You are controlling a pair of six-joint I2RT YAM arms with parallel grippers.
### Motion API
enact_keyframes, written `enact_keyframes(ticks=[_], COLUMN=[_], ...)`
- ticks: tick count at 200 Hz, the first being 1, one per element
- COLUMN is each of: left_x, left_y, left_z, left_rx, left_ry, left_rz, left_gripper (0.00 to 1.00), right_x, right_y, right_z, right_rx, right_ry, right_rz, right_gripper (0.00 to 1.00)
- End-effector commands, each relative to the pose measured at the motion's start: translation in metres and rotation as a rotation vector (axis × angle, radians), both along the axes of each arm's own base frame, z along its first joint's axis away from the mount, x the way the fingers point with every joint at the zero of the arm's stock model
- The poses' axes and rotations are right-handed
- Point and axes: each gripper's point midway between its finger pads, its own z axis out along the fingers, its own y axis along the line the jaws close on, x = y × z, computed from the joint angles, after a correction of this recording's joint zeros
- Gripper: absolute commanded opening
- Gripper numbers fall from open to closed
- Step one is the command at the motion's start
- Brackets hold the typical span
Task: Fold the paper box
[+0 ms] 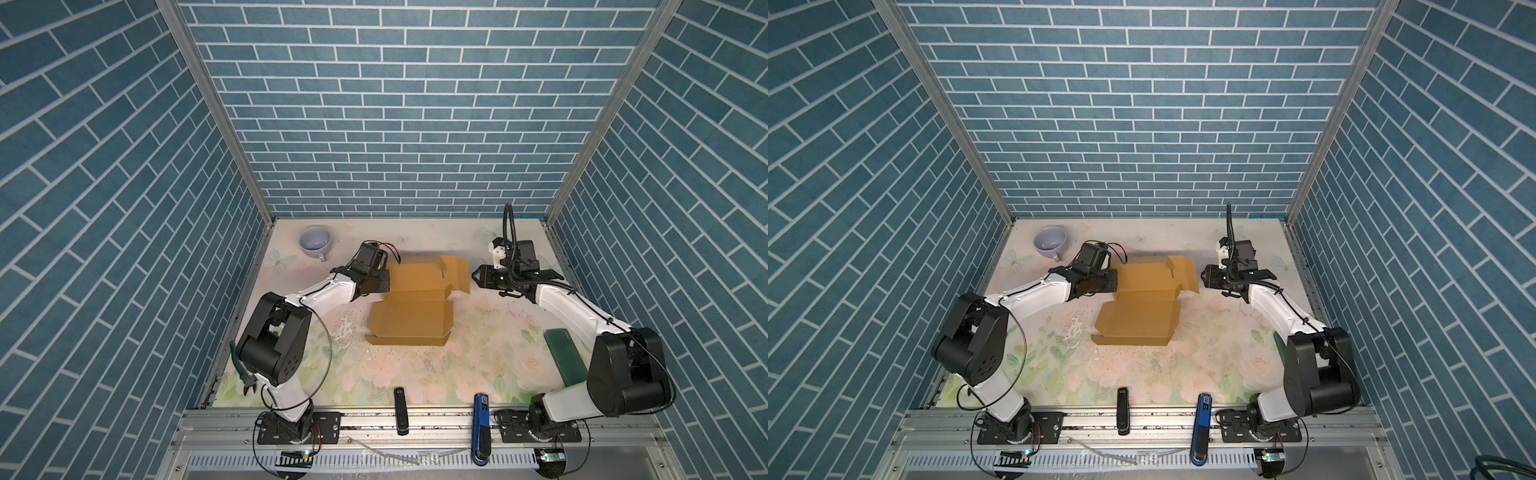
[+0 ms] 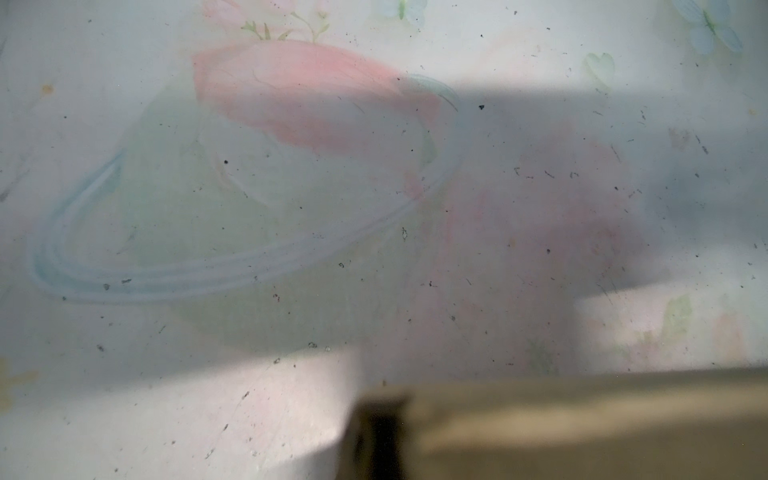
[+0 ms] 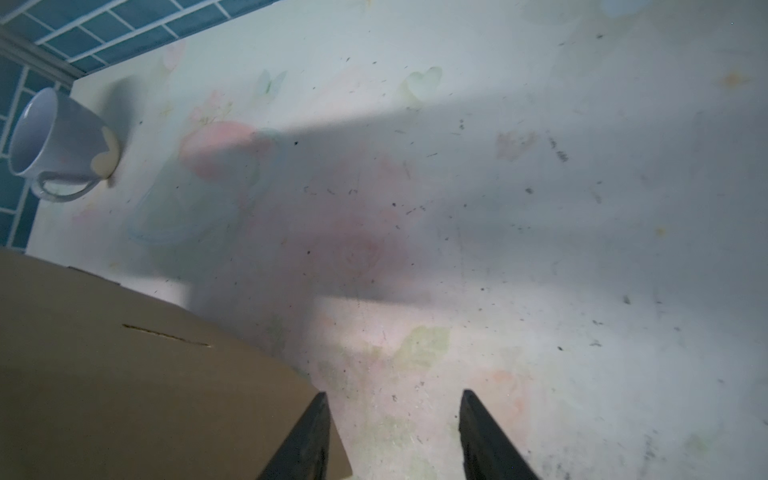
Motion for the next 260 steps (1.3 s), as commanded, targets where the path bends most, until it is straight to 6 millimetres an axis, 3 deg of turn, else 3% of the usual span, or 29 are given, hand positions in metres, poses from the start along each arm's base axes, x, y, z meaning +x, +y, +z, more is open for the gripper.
enact_keyframes(ticks=[1,49,90,152,212,246,260], left_x=[0.004,0.008,0.009,0.010,0.010,0.011,0.011], left_y=[-0.001,0.000,0.001,0.001,0.022,0.023,0.022], left_z=[0.014,0.010,0.011,0.014,0.004,-0.001,-0.002], left_rx=[-0.016,-0.012,-0.024,-0.039,0.012,0.012,0.009], left_ry=[-0.021,-0.021,-0.032,-0.049,-0.112,-0.117,-0.103], left_rz=[-0.010,0.011,0.034,0.043,0.129,0.139,0.142], left_gripper=[0.05,0.05,0.04,0.04,0.04,0.04,0.04], right_x=[0.007,-0.006,-0.016,-0.021,-0.038,-0.054,-0.062], right_y=[0.025,0.042,0.029,0.030,0.012,0.029,0.041], right_z=[0.026,0.028,0.022,0.026,0.027,0.026,0.023], right_rx=[0.067,0.076,0.047,0.059,0.003,-0.003,-0.004], right_ry=[-0.090,-0.090,-0.069,-0.069,-0.028,-0.032,-0.027], right_rz=[0.146,0.228,0.141,0.136,0.014,0.017,0.034], right_gripper=[0.49,0.50,0.49,0.50,0.50,0.45,0.37])
